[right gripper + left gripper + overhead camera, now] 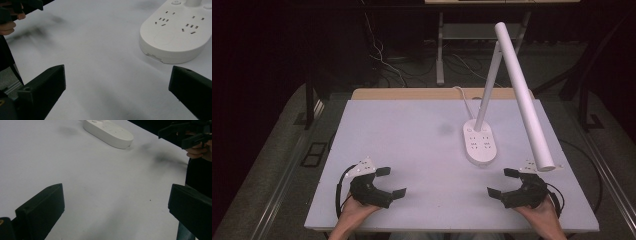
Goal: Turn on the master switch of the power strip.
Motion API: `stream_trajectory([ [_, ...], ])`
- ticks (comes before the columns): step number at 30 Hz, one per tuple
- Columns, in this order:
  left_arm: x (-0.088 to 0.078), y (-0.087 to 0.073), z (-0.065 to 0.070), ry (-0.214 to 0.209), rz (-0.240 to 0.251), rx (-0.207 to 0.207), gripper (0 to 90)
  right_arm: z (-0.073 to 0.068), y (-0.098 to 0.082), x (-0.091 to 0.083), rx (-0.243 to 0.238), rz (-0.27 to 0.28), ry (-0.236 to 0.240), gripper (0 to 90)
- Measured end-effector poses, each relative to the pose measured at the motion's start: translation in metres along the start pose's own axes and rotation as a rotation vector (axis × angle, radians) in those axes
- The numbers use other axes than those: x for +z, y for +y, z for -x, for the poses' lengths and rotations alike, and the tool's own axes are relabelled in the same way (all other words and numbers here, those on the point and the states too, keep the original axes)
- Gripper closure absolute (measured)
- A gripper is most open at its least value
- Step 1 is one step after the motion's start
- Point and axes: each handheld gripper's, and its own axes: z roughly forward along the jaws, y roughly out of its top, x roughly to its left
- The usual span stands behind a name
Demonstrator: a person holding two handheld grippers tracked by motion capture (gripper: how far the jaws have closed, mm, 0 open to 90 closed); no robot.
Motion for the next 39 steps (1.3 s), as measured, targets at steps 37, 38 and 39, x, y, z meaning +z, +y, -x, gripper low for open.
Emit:
stream_trajectory([
  [37, 0.012, 0.053, -0.014, -0.022, -0.056, 0.013, 0.7, -0.001, -0.001, -0.001, -0.007, -0.005, -0.003, 0.3],
  [38, 0.013, 0.054, -0.014, -0.024, -0.056, 0.013, 0.7, 0.0, -0.001, -0.001, -0.008, -0.002, -0.004, 0.3],
  [39, 0.013, 0.056, -0.014, -0.025, -0.059, 0.018, 0.8, 0.0, -0.002, -0.002, -0.008, 0.001, -0.005, 0.4],
])
